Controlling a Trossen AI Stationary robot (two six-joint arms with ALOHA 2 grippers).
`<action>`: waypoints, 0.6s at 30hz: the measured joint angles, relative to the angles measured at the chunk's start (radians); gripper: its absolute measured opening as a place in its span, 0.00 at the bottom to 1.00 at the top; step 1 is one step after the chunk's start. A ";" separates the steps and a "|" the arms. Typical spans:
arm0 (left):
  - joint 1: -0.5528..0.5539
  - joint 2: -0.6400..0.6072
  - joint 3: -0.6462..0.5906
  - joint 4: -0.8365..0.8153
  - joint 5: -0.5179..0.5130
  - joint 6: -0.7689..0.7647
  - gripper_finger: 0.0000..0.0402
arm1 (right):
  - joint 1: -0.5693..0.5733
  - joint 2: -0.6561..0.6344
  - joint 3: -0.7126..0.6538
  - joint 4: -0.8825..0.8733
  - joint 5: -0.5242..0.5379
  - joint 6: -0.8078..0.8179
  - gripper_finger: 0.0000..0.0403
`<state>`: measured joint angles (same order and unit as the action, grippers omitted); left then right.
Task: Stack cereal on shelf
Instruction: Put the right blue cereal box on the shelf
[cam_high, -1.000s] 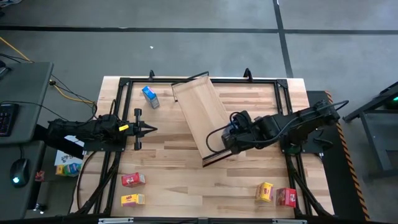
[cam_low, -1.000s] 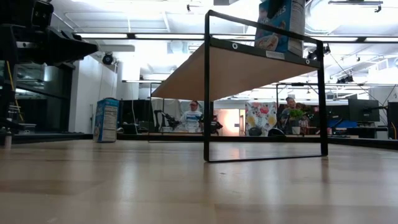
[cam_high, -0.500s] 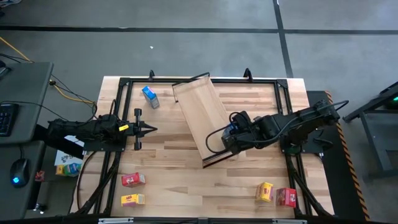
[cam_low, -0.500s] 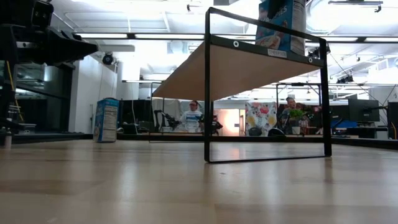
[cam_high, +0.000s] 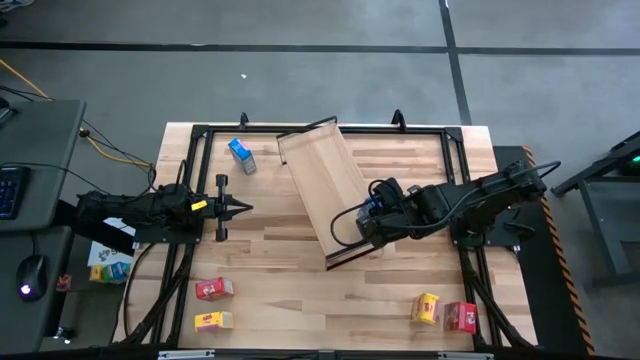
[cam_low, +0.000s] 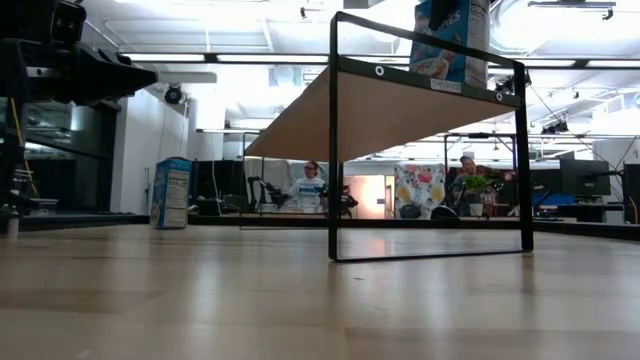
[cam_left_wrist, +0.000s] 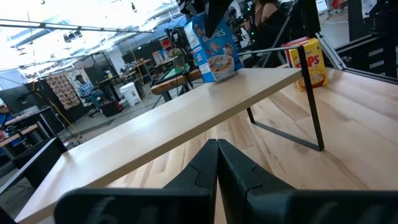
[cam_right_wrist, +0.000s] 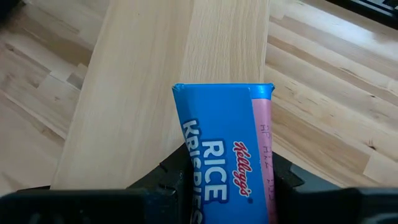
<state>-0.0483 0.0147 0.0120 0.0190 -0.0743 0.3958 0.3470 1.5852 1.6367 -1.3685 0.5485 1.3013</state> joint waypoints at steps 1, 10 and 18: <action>0.000 0.000 0.000 0.000 0.000 0.000 0.00 | 0.000 0.000 0.000 0.000 0.000 0.000 0.29; 0.000 0.000 0.000 0.000 0.000 0.000 0.00 | 0.000 0.000 0.000 0.000 -0.001 -0.024 0.39; 0.000 0.000 0.000 0.000 0.000 0.000 0.00 | 0.000 0.000 0.000 0.001 -0.005 -0.024 0.57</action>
<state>-0.0483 0.0147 0.0123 0.0193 -0.0746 0.3958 0.3470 1.5852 1.6367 -1.3678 0.5434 1.2769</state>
